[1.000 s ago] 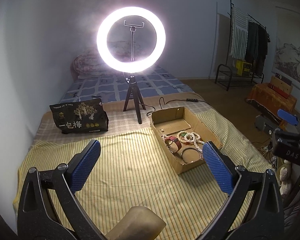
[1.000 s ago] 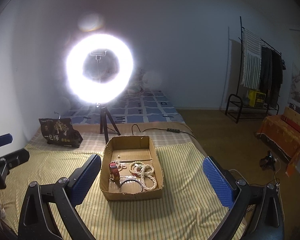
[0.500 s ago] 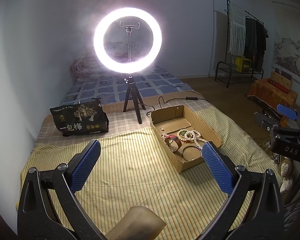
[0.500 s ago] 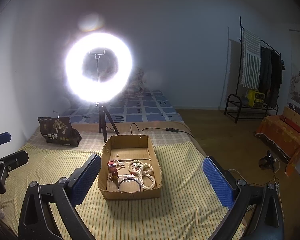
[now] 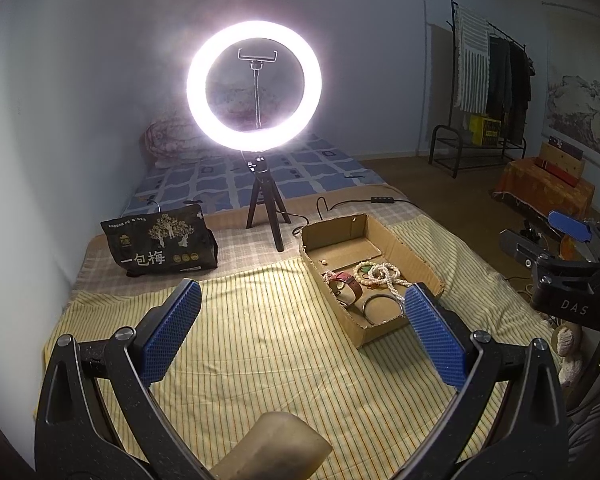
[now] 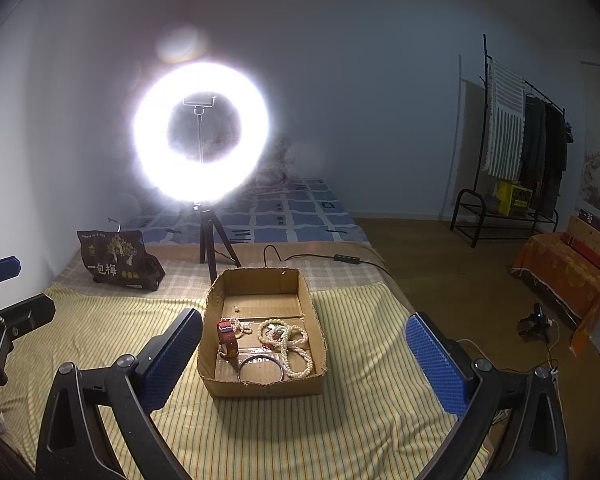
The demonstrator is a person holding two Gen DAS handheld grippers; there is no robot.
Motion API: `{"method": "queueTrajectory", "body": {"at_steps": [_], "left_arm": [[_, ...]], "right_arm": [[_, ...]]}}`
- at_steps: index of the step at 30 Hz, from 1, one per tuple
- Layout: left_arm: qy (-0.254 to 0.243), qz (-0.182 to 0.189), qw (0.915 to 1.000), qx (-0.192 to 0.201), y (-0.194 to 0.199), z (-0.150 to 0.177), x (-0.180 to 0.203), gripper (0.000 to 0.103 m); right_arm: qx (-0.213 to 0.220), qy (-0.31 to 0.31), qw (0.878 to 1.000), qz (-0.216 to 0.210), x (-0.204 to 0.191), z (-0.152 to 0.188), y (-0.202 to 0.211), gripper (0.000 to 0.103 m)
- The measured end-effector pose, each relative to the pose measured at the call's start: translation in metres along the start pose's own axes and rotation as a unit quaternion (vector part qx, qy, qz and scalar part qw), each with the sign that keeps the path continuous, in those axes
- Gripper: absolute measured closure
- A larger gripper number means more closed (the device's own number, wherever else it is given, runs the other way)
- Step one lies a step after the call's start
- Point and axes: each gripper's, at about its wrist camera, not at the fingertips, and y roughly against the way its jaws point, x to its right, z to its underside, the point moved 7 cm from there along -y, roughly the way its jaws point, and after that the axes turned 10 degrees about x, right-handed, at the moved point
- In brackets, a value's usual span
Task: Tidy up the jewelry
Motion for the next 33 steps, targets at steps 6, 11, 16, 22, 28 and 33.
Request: {"method": "queueTrajectory", "body": {"at_steps": [6, 11, 16, 22, 28, 33], "left_arm": [[-0.001, 0.001, 1.0000, 0.000, 0.0008, -0.0018, 0.0010, 0.000], [-0.002, 0.002, 1.0000, 0.000, 0.0007, -0.0019, 0.0012, 0.000], [0.000, 0.002, 1.0000, 0.000, 0.0010, -0.0023, 0.0016, 0.000], [-0.002, 0.006, 1.0000, 0.002, 0.0026, -0.0037, 0.0048, 0.000], [-0.005, 0.007, 1.0000, 0.004, 0.0027, -0.0048, 0.0079, 0.000], [-0.001, 0.004, 1.0000, 0.007, 0.0055, -0.0032, 0.0075, 0.000]], "right_arm": [[-0.002, 0.000, 1.000, -0.003, -0.0003, -0.0001, -0.0013, 0.000], [-0.002, 0.000, 1.000, -0.002, -0.0004, 0.0000, -0.0011, 0.000], [-0.004, -0.001, 1.000, -0.004, -0.0004, 0.0002, -0.0019, 0.000], [-0.005, -0.002, 1.000, -0.004, -0.0003, 0.0016, -0.0025, 0.000], [-0.006, -0.001, 1.000, -0.006, -0.0014, 0.0035, -0.0014, 0.000], [-0.007, -0.001, 1.000, -0.006, -0.0017, 0.0034, -0.0018, 0.000]]}}
